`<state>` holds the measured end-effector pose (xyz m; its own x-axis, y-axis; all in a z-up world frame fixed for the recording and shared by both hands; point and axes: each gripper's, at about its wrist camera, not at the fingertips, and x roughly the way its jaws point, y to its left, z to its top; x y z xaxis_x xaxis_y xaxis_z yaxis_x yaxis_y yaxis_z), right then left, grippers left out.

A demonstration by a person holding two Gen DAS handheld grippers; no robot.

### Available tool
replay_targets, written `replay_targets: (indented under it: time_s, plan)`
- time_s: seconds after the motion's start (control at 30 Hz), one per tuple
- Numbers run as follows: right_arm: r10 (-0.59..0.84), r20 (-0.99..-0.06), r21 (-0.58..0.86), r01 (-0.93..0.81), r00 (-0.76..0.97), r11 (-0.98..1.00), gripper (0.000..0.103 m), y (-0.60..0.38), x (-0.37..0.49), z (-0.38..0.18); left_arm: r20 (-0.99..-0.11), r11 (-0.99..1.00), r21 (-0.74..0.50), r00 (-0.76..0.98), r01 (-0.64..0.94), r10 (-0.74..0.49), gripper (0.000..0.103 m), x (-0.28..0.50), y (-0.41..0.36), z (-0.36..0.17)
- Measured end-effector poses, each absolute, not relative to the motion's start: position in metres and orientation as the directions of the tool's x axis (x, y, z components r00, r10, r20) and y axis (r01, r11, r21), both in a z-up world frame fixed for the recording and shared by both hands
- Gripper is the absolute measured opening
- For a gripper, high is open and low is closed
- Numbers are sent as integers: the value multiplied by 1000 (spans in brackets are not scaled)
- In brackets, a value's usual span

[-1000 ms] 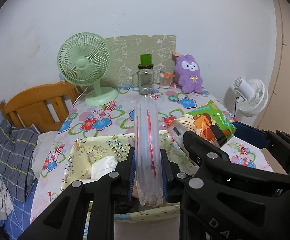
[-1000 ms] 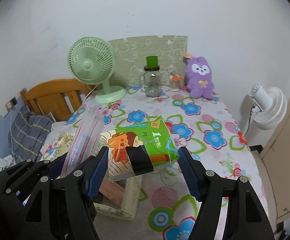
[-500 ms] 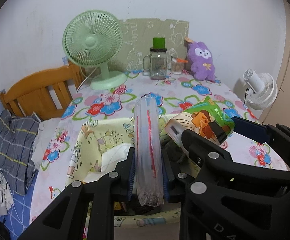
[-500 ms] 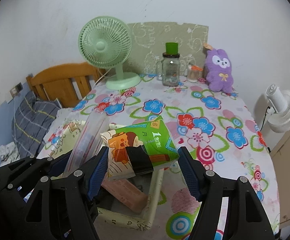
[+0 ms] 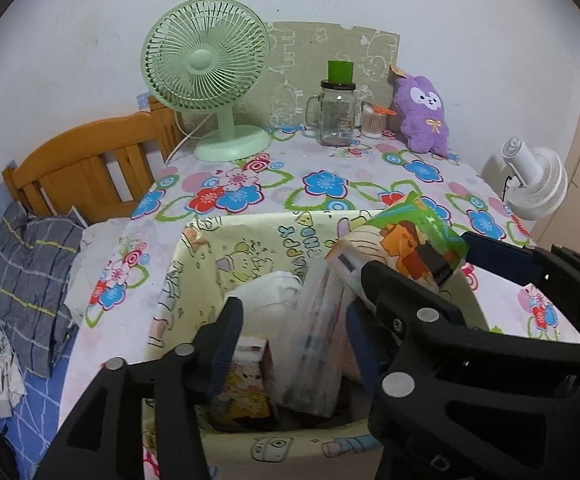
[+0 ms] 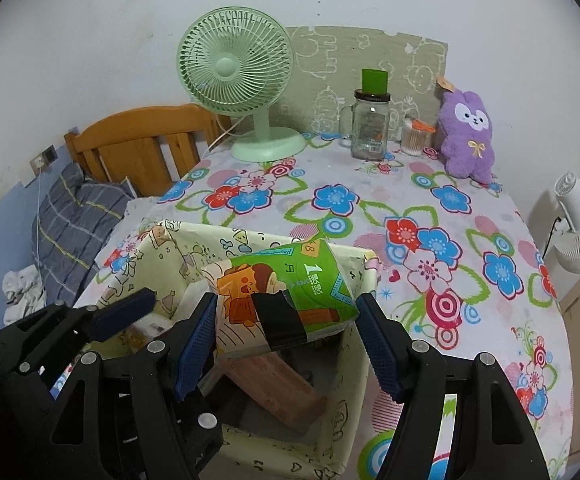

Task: Organize soft objects
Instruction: 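Lower the clear bag into the box with the left tool while the right tool lowers the green pack, then open the left tool to release the clear bag while the right tool releases the green pack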

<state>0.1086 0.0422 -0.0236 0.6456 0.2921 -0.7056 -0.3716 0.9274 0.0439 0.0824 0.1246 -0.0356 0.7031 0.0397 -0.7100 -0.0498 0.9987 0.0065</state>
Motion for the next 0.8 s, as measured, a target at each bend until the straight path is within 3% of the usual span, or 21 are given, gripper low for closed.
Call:
replay_targets:
  time_s: [0.43,0.67,0.8]
  plan:
    - [310,-710,47,-397,632,916,74,57,125,-30,-712,994,62,694,-92,109,80,93,136,-41]
    - [329,-701,50,-417,632,908,92,57,126,-32,-713,996,45,696,-75,85,92,91,135,-41]
    - [317,-698,28,-417,642,908,93,56,124,-30,-709,997,49,701,-57,75,95,87,129,-39]
